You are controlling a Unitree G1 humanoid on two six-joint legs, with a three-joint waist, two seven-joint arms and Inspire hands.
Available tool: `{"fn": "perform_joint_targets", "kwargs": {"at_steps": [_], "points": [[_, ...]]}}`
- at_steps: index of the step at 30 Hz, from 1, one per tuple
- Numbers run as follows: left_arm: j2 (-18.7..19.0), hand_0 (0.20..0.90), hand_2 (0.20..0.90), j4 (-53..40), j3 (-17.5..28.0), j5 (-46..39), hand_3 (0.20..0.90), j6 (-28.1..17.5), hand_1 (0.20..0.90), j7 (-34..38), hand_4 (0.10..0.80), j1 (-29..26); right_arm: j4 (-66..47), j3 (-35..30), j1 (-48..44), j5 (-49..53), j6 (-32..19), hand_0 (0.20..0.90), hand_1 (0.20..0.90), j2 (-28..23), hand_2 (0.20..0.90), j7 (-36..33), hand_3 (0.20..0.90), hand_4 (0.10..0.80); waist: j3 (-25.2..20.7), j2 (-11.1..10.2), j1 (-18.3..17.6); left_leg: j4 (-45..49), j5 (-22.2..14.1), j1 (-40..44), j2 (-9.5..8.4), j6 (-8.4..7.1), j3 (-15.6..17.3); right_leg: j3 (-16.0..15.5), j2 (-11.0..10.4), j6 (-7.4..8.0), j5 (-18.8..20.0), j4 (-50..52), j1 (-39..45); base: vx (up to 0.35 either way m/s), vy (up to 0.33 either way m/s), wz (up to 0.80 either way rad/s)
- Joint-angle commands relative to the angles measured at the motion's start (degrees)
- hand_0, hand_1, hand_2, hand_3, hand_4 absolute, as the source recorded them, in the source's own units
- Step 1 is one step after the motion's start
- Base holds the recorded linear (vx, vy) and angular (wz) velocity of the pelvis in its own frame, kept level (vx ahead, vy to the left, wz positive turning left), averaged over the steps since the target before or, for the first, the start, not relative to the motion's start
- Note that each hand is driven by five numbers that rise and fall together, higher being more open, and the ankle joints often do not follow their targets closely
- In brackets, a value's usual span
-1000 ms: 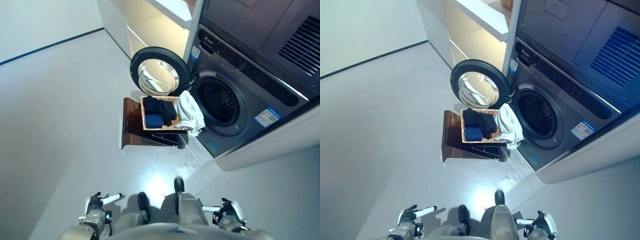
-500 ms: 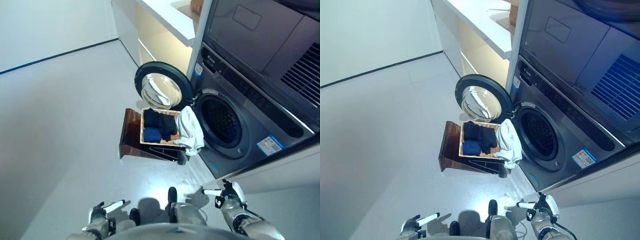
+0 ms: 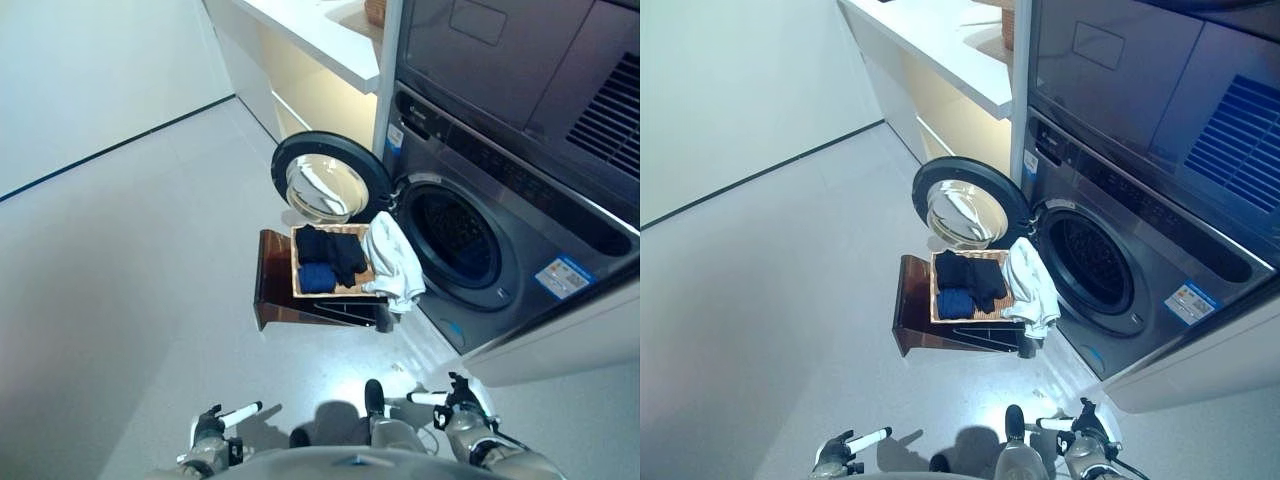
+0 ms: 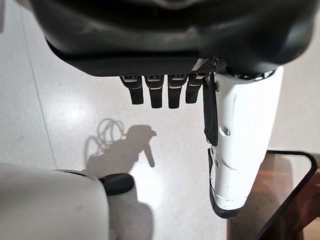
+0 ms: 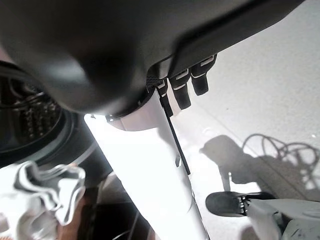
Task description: Pick up the clothes and place them into the washing machine
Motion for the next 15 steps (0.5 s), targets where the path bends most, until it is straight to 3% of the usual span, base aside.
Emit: {"fn": "perform_joint_targets", "kwargs": {"at_steps": [1,5,6,8,9,11,13,15], "points": [[2.5,0.9,0.9,1.4,0.0,0.8,0.9,-0.8,0.9,1.1,0.8,-3.3,0.8,1.5,-5.7,-0.5,-1.7,0.9,0.9,-1.1,0.9,-1.4,0.9,0.8,2.4,-1.8,-0.5,-0.2,0.3,-1.0,1.21,-3.94,-4.2,0.6,-4.6,5.97,-7.4,5.5,1.4,-0.025,-0.092,-0.32],[3.5,0.9,0.9,1.2,0.0,0.1,0.9,-0.8,0.9,1.1,0.8,-4.4,-0.1,3.1,-6.9,-1.0,-1.8,0.9,0.9,-0.7,0.9,-1.4,0.9,0.8,4.2,-1.4,-1.2,2.6,0.0,-1.8,3.3,-4.74,-4.2,0.9,-2.5,4.47,-11.8,11.8,-1.6,0.01,-0.167,-0.17],[3.9,0.9,0.9,1.1,0.4,-0.5,0.9,-0.8,0.9,1.1,0.8,-4.1,-0.7,4.4,-7.2,-1.7,-1.9,0.9,0.9,-0.7,0.9,-1.4,0.9,0.8,5.0,-1.8,-1.4,7.9,-1.2,-3.0,3.96,-4.77,-4.8,2.3,-1.5,3.27,-12.8,12.2,-0.9,0.073,-0.318,-0.04],[4.2,0.9,0.9,1.6,1.3,-1.1,0.9,-0.6,0.9,1.0,0.8,-4.0,-1.9,6.3,-7.6,-3.8,-2.1,0.9,0.9,-0.5,0.9,-1.4,0.9,0.8,7.3,-3.0,-0.6,20.7,2.0,-9.2,4.41,-5.35,-5.7,2.7,-0.6,1.54,-13.9,12.6,0.6,0.034,-0.356,-0.05],[4.1,0.9,0.9,1.5,1.1,-1.4,0.9,-0.7,0.9,1.2,0.8,-4.0,-2.2,6.8,-8.0,-3.9,-2.1,0.9,0.9,-0.7,0.9,-1.7,0.9,0.8,8.6,-3.5,0.0,26.1,3.0,-11.9,3.52,-5.06,-7.1,2.6,-0.7,0.87,-14.1,12.6,1.3,-0.003,-0.254,-0.1],[3.6,0.9,0.9,1.6,0.6,-1.9,0.9,-0.9,0.9,1.3,0.8,-4.4,-2.9,8.1,-9.3,-4.2,-2.1,0.9,0.9,-1.4,0.9,-1.4,0.9,0.8,10.4,-4.3,1.0,31.5,4.1,-17.7,-0.72,-4.69,-11.2,2.7,-1.2,0.2,-14.2,12.3,1.5,0.049,-0.135,-0.09],[3.2,0.9,0.9,1.7,0.7,-2.8,0.9,-1.2,0.9,1.4,0.8,-3.6,-3.1,8.9,-10.6,-4.7,-2.1,0.9,0.9,-1.9,0.9,-1.3,0.9,0.8,10.4,-4.5,2.1,25.4,2.0,-20.1,-2.8,-4.07,-12.7,3.7,-0.8,0.95,-14.7,11.7,1.9,0.191,0.002,-0.14],[2.9,0.9,0.9,2.0,0.8,-3.7,0.9,-1.2,0.9,1.7,0.8,-2.9,-3.4,9.8,-11.8,-5.2,-2.2,0.9,0.9,-1.9,0.9,-1.4,0.9,0.8,10.1,-3.7,2.8,14.0,5.9,-19.8,-0.44,-4.6,-14.0,4.7,0.7,1.46,-15.2,11.3,2.2,0.222,0.084,-0.4]]}}
